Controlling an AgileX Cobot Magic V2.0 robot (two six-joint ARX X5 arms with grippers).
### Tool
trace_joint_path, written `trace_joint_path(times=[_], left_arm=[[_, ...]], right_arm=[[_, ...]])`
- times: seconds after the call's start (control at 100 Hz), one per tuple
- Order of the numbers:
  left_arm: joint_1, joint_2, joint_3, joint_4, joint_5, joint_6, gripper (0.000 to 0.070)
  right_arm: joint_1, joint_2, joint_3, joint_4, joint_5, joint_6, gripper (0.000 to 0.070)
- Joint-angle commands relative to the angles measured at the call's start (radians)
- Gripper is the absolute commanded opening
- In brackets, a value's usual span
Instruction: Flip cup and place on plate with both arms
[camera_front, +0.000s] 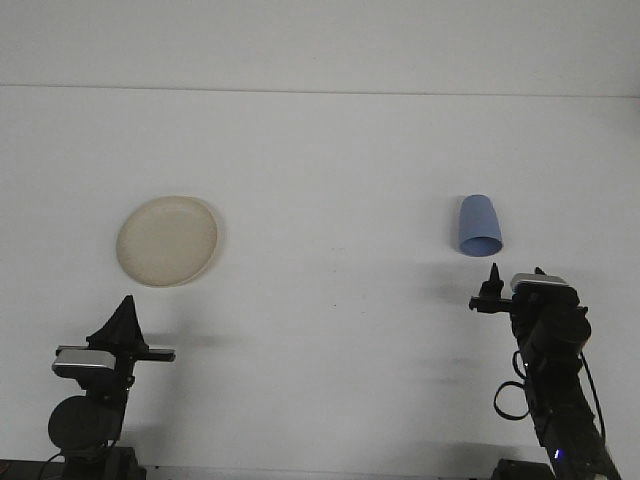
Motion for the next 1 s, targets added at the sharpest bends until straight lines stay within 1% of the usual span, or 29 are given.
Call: trace_joint_path(times=[0.0, 0.35, 0.44, 0.5, 0.61, 0.76, 0.85, 0.99], left_arm=[[-0.002, -0.002, -0.019, 0.010, 0.001, -0.001, 0.0011], [-0.002, -0.002, -0.019, 0.010, 0.001, -0.001, 0.0011], [-0.002, -0.002, -0.019, 0.010, 0.001, -0.001, 0.0011], [-0.002, -0.002, -0.019, 0.010, 0.001, -0.001, 0.0011], [-0.002, -0.002, -0.019, 0.010, 0.001, -0.001, 0.0011], [-0.002, -0.002, -0.019, 0.010, 0.001, -0.001, 0.0011], [-0.002, -0.002, -0.019, 0.010, 0.001, -0.001, 0.0011], [-0.002, -0.002, -0.019, 0.010, 0.001, -0.001, 0.0011]], right_arm=[[-0.008, 0.051, 0.006, 0.063, -0.019, -0.006, 0.0508], [-0.053, 0.360, 0.008, 0.371, -0.095, -0.007, 0.0505], [-0.062, 0.428, 0.016, 0.426, -0.100, -0.007, 0.0464], [-0.066, 0.468, 0.024, 0.462, -0.110, -0.008, 0.0464], [-0.076, 0.533, 0.056, 0.483, -0.127, -0.009, 0.0464], [-0.082, 0.614, 0.116, 0.492, -0.147, -0.030, 0.0464], [-0.082, 0.659, 0.153, 0.497, -0.149, -0.030, 0.0464], [-0.082, 0.724, 0.200, 0.511, -0.173, -0.031, 0.0464]])
